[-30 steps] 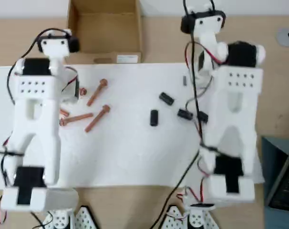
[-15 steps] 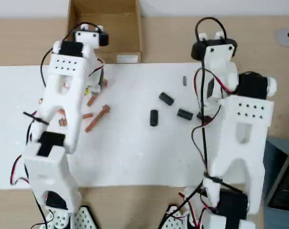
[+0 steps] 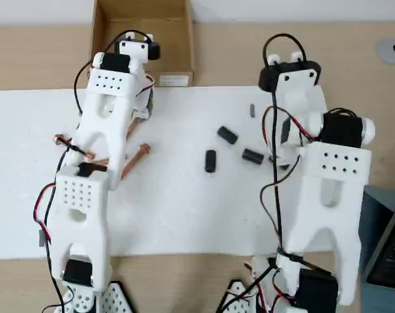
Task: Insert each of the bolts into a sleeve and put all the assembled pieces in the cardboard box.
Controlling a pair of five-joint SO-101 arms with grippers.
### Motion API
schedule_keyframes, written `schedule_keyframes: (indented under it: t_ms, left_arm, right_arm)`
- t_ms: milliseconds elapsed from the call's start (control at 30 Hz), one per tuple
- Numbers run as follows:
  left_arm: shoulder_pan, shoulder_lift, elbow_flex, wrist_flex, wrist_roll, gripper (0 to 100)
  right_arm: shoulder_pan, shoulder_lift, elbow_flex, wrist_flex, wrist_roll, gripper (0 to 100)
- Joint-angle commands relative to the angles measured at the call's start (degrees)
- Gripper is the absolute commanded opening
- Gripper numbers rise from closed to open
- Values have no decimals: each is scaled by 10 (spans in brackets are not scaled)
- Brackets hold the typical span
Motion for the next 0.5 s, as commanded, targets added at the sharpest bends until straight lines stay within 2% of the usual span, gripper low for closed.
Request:
schedule_keyframes:
  t_ms: [0,467]
  left_arm:
    - [2,7,-51,3,-8,78]
    - [-29,83,-75,-18,-28,77]
  right_arm:
    - [8,-22,-1,-11,4,10]
    - [8,-22,0,-9,4,10]
